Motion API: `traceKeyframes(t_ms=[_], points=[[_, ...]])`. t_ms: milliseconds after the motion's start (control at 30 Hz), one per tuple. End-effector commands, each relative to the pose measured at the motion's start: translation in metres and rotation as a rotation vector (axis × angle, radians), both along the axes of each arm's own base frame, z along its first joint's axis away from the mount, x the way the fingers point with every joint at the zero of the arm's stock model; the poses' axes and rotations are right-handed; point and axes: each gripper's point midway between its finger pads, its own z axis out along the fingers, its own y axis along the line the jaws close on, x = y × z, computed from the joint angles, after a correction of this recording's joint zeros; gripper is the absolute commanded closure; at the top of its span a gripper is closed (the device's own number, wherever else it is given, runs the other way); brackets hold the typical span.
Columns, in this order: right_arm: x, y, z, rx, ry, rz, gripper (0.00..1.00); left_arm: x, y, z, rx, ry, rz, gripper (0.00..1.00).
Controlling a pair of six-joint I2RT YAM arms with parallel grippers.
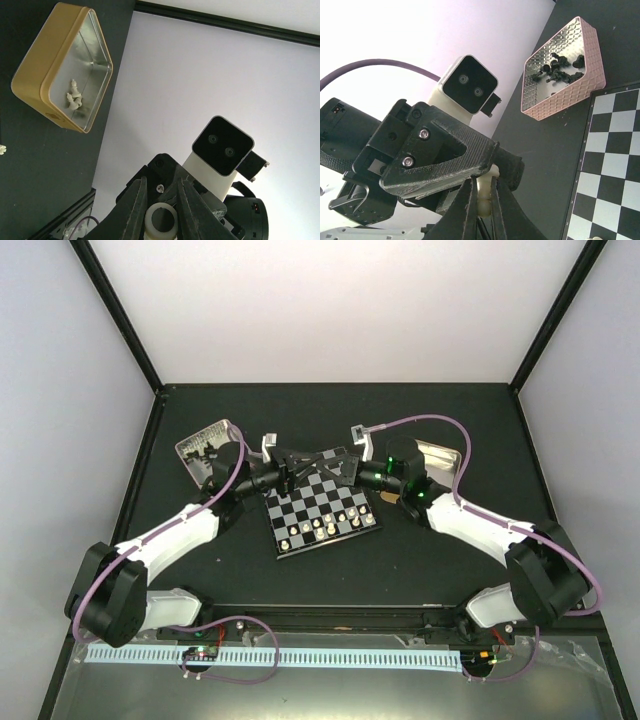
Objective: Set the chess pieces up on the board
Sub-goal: Place the chess piece on the chessboard.
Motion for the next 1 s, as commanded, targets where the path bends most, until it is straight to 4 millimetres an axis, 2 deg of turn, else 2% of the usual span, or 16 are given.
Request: traceKeyframes(t_ms=[0,133,200,400,600,733,833,967], points=[[0.004,0.003,0.010,0.031,-0.009,-0.029,0.96,-0.002,-0.002,0.012,-0.055,0.002,-0.004,0.97],[0.000,0.006,0.007,0.026,0.007,-0.016,0.86,-0.001,-0.001,0.015,-0.070,0.002,0.001,0.97],[-0.001,0.007,0.003,0.017,0.006,-0.016,0.84,-0.001,-0.001,0.016,-0.077,0.004,0.002,0.97],[-0.004,0.006,-0.003,0.003,0.014,-0.022,0.92,-0.001,-0.001,0.015,-0.078,0.012,0.007,0.97],[-0.006,0.007,-0.002,-0.006,0.021,-0.021,0.89,0.000,0.000,0.011,-0.074,0.020,0.015,0.97],[-0.007,0.007,-0.002,-0.012,0.040,-0.020,0.98,-0.001,0.001,0.007,-0.063,0.022,0.016,0.96],[-0.008,0.007,-0.003,-0.037,0.073,-0.016,0.99,-0.001,0.004,-0.001,-0.006,0.021,0.025,0.88],[-0.014,0.005,-0.018,-0.147,0.158,0.006,0.99,0.001,0.017,-0.018,0.176,-0.036,0.060,0.63]])
